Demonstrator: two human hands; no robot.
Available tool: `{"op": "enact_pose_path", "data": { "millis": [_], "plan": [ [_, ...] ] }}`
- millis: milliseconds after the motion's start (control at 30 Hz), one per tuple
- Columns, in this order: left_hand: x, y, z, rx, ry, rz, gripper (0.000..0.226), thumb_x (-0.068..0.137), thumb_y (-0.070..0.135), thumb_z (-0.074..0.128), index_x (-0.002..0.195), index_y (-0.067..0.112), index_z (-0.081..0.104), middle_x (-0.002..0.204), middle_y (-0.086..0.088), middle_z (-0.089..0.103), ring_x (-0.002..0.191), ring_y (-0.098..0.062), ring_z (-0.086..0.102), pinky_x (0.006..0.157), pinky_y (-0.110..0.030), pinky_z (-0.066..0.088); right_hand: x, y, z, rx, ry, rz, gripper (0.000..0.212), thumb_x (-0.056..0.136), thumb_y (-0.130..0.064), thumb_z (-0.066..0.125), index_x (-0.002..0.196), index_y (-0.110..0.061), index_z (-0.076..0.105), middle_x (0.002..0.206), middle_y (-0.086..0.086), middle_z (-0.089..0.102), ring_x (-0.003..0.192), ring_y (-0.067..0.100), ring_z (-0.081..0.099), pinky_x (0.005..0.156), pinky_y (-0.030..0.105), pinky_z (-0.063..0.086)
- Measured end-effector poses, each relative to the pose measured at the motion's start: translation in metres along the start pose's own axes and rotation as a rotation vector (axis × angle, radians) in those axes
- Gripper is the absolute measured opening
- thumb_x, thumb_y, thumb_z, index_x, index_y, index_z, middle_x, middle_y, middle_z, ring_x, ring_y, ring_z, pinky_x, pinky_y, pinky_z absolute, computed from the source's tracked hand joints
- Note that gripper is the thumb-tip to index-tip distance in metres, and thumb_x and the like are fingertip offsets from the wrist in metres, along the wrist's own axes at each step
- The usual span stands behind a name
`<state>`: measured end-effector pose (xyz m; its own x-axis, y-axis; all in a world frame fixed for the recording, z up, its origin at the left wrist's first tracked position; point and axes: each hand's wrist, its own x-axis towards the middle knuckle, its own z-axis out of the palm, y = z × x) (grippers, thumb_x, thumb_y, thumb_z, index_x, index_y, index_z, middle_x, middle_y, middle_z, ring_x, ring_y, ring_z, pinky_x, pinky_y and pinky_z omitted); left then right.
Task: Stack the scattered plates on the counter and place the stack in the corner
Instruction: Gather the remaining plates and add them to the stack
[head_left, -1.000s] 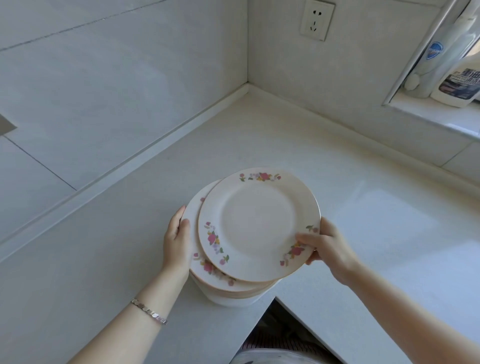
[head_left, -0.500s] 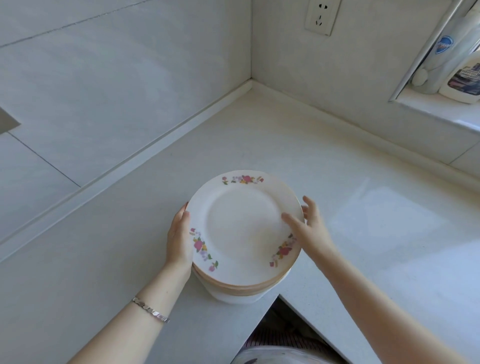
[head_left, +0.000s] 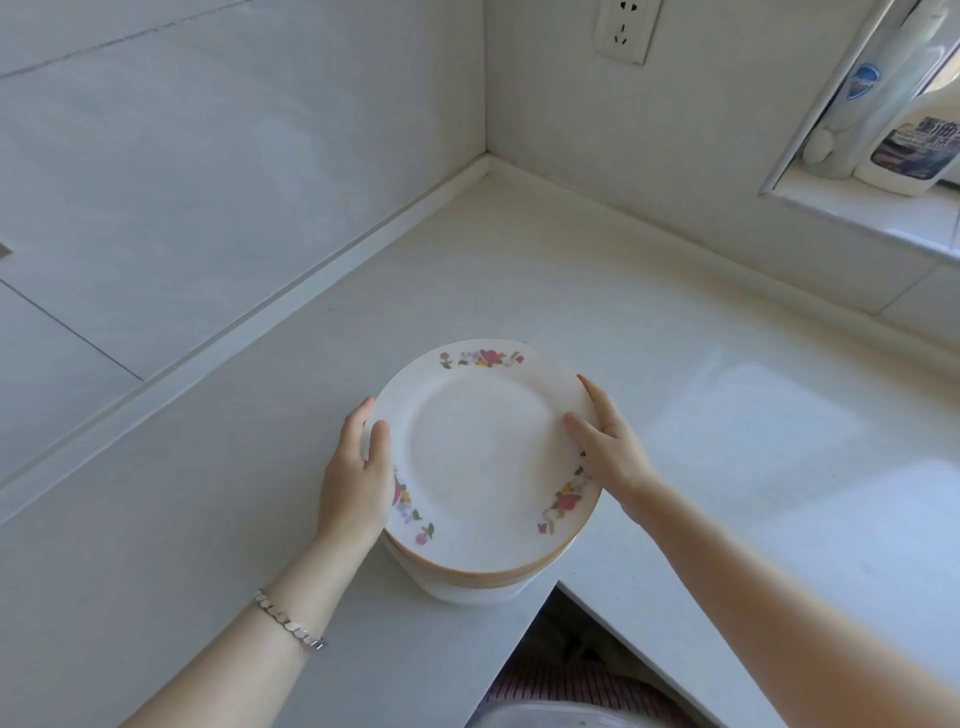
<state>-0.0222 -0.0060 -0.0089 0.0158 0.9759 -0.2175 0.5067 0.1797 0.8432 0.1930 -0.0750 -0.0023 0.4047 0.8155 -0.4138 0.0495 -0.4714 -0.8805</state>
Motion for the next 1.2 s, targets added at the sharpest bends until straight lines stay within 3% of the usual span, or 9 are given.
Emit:
{"op": "enact_pose_path", "data": {
  "millis": [133,233,300,433,667,900,1033,1100,1200],
  "plan": [
    [0.003,0.017,0.007,0.489,0.114,0.416,0.045,0.093,0.024,0.039,0.128,-0.002,0.050,0.139,-0.022,0.047,0.134,-0.035,0.039,0.112,-0.047,0.024,-0.003,0.011,-0.014,0.119,-0.049,0.036,0.046,0.098,-0.035,0.037,0.143,-0.028,0.031,0.133,-0.012,0.042,0.120,0.008,0.042,0.103,0.028,0.034],
    [-0.002,0.044,0.036,0.474,-0.047,0.640,0.042,0.087,0.023,0.039,0.112,-0.001,0.062,0.127,-0.021,0.057,0.124,-0.035,0.049,0.106,-0.034,0.031,-0.012,0.032,-0.036,0.173,0.105,0.134,0.035,0.097,-0.030,0.042,0.126,-0.013,0.052,0.113,0.003,0.063,0.108,0.018,0.058,0.101,0.037,0.045],
    [-0.012,0.069,0.062,0.444,-0.270,0.658,0.030,0.089,0.017,0.043,0.102,0.003,0.066,0.112,-0.013,0.064,0.112,-0.030,0.054,0.092,-0.022,0.034,-0.024,0.046,-0.061,0.187,0.177,0.219,0.026,0.095,-0.021,0.048,0.114,-0.007,0.059,0.093,0.005,0.068,0.090,0.020,0.065,0.091,0.037,0.050],
    [-0.036,0.114,0.131,0.677,-0.647,0.680,0.024,0.092,0.019,0.041,0.096,0.010,0.063,0.090,-0.004,0.063,0.092,-0.026,0.056,0.073,-0.028,0.040,-0.062,0.080,-0.132,0.118,0.289,0.318,0.017,0.093,-0.014,0.049,0.104,-0.009,0.061,0.080,0.003,0.067,0.074,0.016,0.064,0.084,0.032,0.051],
    [-0.146,0.160,0.262,0.815,-0.963,0.798,0.025,0.093,0.023,0.039,0.101,0.015,0.061,0.093,-0.003,0.062,0.082,-0.023,0.051,0.070,-0.027,0.039,-0.155,0.159,-0.266,0.008,0.397,0.431,0.012,0.092,-0.013,0.047,0.100,-0.012,0.057,0.083,0.004,0.063,0.072,0.015,0.059,0.063,0.020,0.042],
    [-0.296,0.166,0.413,0.790,-1.186,0.733,0.016,0.091,0.023,0.041,0.084,0.022,0.056,0.091,-0.001,0.063,0.079,-0.023,0.057,0.070,-0.028,0.045,-0.273,0.283,-0.429,-0.192,0.583,0.570,0.012,0.092,-0.018,0.049,0.100,-0.018,0.058,0.096,0.002,0.059,0.067,0.011,0.051,0.051,0.014,0.037],
    [-0.372,0.167,0.479,0.797,-1.238,0.703,0.017,0.090,0.025,0.042,0.084,0.023,0.057,0.094,-0.002,0.069,0.092,-0.024,0.064,0.077,-0.031,0.051,-0.339,0.350,-0.523,-0.269,0.763,0.717,0.034,0.092,-0.020,0.047,0.123,-0.012,0.058,0.123,0.005,0.062,0.108,0.019,0.057,0.085,0.023,0.041],
    [-0.403,0.167,0.505,0.808,-1.244,0.706,0.017,0.089,0.025,0.042,0.085,0.023,0.059,0.091,0.000,0.069,0.089,-0.023,0.065,0.075,-0.031,0.051,-0.363,0.381,-0.562,-0.266,0.853,0.823,0.041,0.091,-0.018,0.045,0.131,-0.009,0.050,0.137,0.012,0.050,0.127,0.025,0.045,0.099,0.030,0.037],
    [-0.442,0.169,0.532,0.811,-1.254,0.691,0.016,0.090,0.023,0.043,0.086,0.022,0.058,0.086,0.001,0.065,0.088,-0.024,0.065,0.073,-0.030,0.051,-0.389,0.417,-0.604,-0.278,0.977,1.028,0.050,0.090,-0.016,0.043,0.137,-0.003,0.035,0.143,0.022,0.033,0.134,0.035,0.027,0.105,0.042,0.031]
  ]
}}
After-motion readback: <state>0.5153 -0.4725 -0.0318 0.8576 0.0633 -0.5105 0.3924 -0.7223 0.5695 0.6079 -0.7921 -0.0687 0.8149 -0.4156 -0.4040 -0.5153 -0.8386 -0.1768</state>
